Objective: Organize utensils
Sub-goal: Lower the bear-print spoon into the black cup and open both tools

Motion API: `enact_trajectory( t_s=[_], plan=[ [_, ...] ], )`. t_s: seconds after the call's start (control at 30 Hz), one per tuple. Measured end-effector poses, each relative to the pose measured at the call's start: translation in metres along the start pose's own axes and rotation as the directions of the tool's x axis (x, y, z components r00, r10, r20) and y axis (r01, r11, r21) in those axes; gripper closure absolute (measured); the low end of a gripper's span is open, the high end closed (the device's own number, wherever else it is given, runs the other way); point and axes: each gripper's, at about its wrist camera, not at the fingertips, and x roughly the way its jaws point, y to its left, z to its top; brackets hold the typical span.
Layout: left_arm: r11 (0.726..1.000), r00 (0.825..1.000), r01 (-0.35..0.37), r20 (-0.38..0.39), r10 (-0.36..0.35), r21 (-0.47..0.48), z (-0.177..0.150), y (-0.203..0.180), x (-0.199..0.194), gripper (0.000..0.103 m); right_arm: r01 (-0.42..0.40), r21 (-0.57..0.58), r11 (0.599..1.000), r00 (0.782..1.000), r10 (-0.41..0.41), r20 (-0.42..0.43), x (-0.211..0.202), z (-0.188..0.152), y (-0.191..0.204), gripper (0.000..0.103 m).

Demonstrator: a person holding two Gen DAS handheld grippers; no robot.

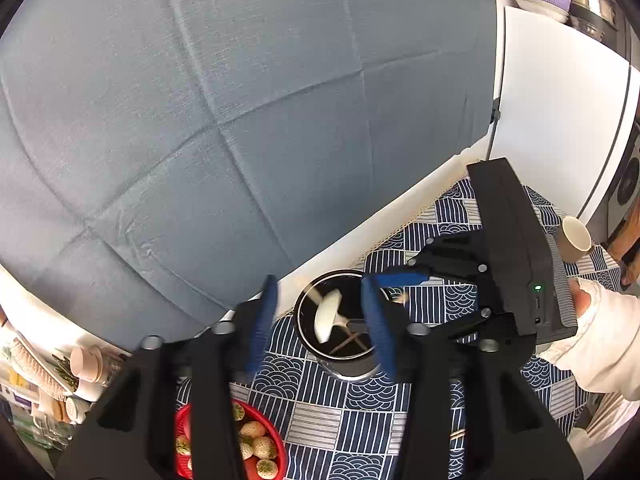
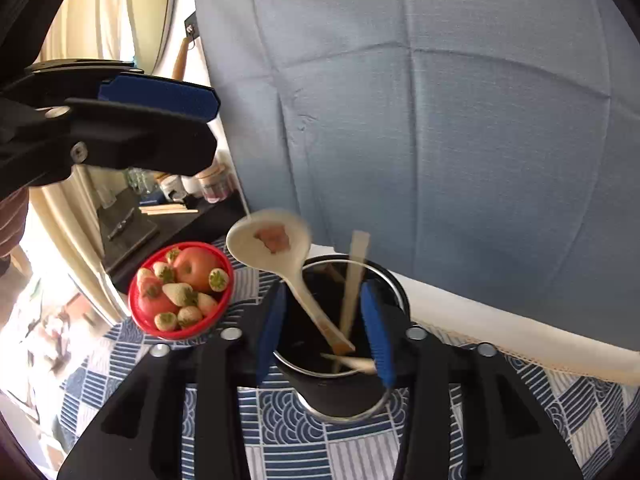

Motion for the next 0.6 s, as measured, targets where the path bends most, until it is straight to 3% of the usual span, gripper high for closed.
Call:
enact_trajectory(
  t_s=[0.1,0.13,0.17,0.27,0.37,0.6],
  plan=[
    [0.999,1.0,-0.002,0.01,0.003,-0.034,-0.003,0.008,0.001,0.033,0.044,-0.036,0.998,0.999,-0.044,-0.023,-0.006,0.001,-0.003,0.048],
    [0.999,1.0,-0.004,0.018,0.005,-0.047,-0.004,0.01,0.0,0.024,0.054,-0.042,0.998,0.998,-0.055,-0.023,-0.008,0.001,-0.005,0.042],
    [0.998,1.0,-0.002,0.027,0.004,-0.061,-0.005,0.012,-0.001,0.021,0.064,-0.045,0.997,0.998,-0.065,-0.022,-0.011,0.002,-0.007,0.034],
    [0.994,0.999,0.011,0.051,-0.006,-0.107,-0.008,0.02,-0.006,0.012,0.086,-0.068,0.994,0.996,-0.088,-0.03,-0.017,0.002,-0.01,0.025],
    [0.99,0.997,0.023,0.081,-0.012,-0.143,-0.014,0.025,-0.013,0.007,0.102,-0.089,0.991,0.993,-0.107,-0.046,-0.021,0.0,-0.01,0.017],
    [0.978,0.994,0.035,0.106,-0.013,-0.205,-0.031,0.029,-0.021,0.006,0.109,-0.111,0.988,0.989,-0.118,-0.084,-0.038,-0.007,-0.01,0.016]
  ],
)
